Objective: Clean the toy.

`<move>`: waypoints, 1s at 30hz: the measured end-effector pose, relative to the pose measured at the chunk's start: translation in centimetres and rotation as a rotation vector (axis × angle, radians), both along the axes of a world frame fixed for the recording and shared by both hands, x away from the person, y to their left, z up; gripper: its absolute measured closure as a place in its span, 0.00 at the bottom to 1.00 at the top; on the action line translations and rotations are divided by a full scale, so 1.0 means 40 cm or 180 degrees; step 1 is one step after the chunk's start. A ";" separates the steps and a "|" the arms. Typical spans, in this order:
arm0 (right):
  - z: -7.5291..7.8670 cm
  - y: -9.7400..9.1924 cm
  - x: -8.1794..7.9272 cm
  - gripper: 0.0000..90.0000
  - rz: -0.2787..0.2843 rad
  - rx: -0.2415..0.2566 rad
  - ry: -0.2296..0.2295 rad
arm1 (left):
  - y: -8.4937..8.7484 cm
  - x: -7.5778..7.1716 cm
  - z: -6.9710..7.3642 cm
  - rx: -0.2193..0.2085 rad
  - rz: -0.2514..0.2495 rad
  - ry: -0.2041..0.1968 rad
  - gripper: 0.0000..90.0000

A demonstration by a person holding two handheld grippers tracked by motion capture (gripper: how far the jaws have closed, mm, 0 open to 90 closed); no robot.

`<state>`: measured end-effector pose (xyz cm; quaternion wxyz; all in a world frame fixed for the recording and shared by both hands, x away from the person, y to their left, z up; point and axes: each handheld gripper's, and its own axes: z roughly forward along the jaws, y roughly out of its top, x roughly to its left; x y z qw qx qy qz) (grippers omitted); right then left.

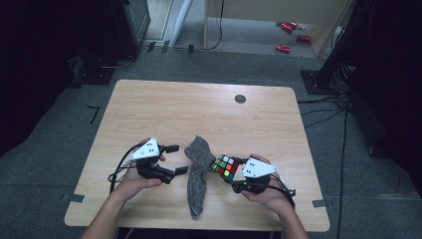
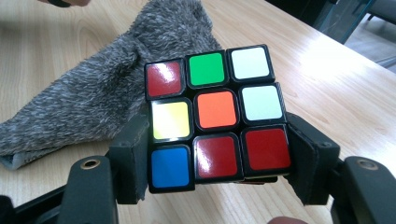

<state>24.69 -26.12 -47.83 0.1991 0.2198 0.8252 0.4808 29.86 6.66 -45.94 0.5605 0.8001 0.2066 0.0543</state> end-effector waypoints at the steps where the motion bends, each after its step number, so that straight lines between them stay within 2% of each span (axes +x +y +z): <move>1: -0.001 0.002 0.000 0.38 0.0018 -0.0002 0.0006 | -0.019 0.002 -0.004 0.0047 0.0051 -0.0033 0.14; 4: -0.003 0.007 -0.002 0.38 0.0050 -0.0025 0.0025 | -0.072 0.010 -0.027 0.0219 0.0029 -0.0093 0.12; 6: -0.005 0.008 -0.004 0.38 0.0053 -0.0033 0.0035 | -0.105 0.007 -0.049 0.0426 -0.0048 -0.0127 0.12; 9: -0.007 0.005 -0.004 0.38 0.0045 -0.0030 0.0053 | -0.135 0.001 -0.081 0.0729 -0.0077 -0.0144 0.16; 10: -0.008 0.003 -0.003 0.38 0.0046 -0.0030 0.0063 | -0.141 0.001 -0.090 0.0813 -0.0036 -0.0147 0.18; 12: -0.009 0.001 -0.002 0.38 0.0042 -0.0039 0.0073 | -0.147 0.003 -0.107 0.0940 -0.0013 -0.0146 0.37; 14: -0.010 0.001 -0.002 0.38 0.0048 -0.0041 0.0104 | -0.154 0.005 -0.121 0.1039 -0.0013 -0.0087 0.56; 17: -0.009 0.003 -0.002 0.38 0.0070 -0.0043 0.0117 | -0.155 0.006 -0.138 0.1109 0.0021 -0.0051 0.77; 19: -0.009 0.003 -0.001 0.38 0.0069 -0.0042 0.0113 | -0.146 0.013 -0.135 0.1047 0.0017 0.0042 0.86; 21: -0.008 0.002 -0.001 0.38 0.0064 -0.0032 0.0102 | -0.130 0.016 -0.122 0.0957 0.0110 0.0032 0.89; 24: -0.007 0.003 -0.001 0.38 0.0059 -0.0034 0.0096 | -0.097 0.021 -0.095 0.0582 0.0148 0.0113 0.90; 27: -0.006 0.011 -0.003 0.38 0.0072 -0.0038 0.0093 | -0.077 0.012 -0.064 0.0121 -0.0083 0.0139 0.90; 30: -0.002 0.023 -0.004 0.38 0.0086 -0.0017 0.0083 | -0.076 -0.008 -0.045 -0.0215 -0.0383 0.0084 0.90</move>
